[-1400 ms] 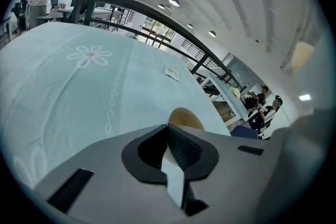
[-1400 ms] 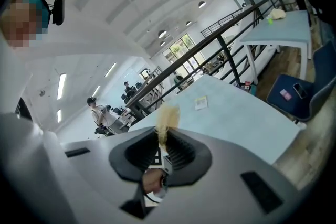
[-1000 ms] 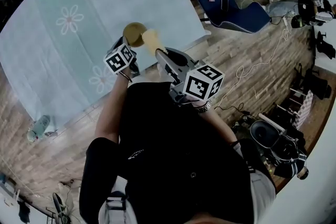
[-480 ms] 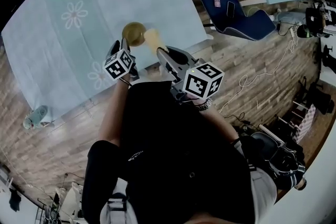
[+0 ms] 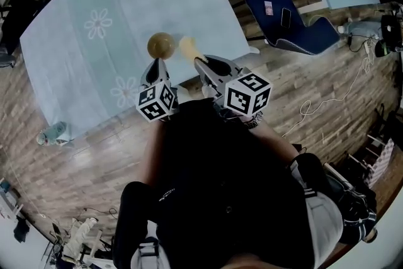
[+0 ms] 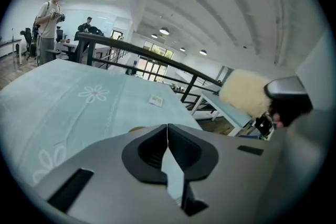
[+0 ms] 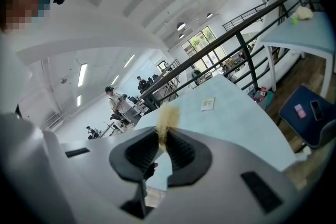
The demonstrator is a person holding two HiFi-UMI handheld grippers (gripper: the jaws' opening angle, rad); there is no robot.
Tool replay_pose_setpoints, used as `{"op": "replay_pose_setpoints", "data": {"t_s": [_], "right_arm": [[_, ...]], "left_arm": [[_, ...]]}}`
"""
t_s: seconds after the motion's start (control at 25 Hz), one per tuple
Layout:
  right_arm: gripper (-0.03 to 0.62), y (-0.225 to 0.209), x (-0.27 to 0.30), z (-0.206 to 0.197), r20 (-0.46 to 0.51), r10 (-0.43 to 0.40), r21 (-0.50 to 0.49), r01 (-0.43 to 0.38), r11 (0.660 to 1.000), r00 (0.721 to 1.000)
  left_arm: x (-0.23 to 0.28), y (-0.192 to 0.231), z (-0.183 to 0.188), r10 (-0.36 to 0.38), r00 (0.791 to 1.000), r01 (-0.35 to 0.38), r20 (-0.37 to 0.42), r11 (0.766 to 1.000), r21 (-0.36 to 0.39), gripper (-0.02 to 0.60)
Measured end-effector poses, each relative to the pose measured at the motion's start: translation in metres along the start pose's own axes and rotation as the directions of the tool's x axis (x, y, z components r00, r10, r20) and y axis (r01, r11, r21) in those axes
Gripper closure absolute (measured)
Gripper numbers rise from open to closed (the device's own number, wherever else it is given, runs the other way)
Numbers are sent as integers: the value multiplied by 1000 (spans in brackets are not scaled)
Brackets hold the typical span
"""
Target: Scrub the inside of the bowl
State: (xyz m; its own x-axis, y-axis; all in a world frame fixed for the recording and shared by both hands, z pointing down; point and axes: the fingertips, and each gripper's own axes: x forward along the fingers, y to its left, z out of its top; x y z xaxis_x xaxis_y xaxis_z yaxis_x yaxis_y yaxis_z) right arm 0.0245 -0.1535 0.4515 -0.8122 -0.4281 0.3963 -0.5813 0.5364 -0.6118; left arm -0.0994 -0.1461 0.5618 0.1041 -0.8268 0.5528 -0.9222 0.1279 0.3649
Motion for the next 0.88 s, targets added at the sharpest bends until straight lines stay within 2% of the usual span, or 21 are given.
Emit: {"op": "replay_pose_setpoints", "data": {"t_s": [0.16, 0.32, 0.6, 0.88], "right_arm": [[546, -13, -15, 12, 43, -19, -91, 22, 996, 999], [546, -21, -33, 23, 84, -43, -200, 59, 978, 996], [546, -22, -53, 28, 108, -8, -378, 49, 925, 994], [548, -16, -63, 30, 103, 49, -429, 0, 903, 993]], "left_arm": [[-32, -55, 41, -44, 990, 30, 131, 994, 107, 566], [-60, -108, 63, -87, 967, 41, 241, 981, 191, 566], [-85, -156, 57, -71, 942, 14, 328, 985, 172, 566], [-94, -166, 57, -44, 934, -16, 354, 986, 165, 566]]}}
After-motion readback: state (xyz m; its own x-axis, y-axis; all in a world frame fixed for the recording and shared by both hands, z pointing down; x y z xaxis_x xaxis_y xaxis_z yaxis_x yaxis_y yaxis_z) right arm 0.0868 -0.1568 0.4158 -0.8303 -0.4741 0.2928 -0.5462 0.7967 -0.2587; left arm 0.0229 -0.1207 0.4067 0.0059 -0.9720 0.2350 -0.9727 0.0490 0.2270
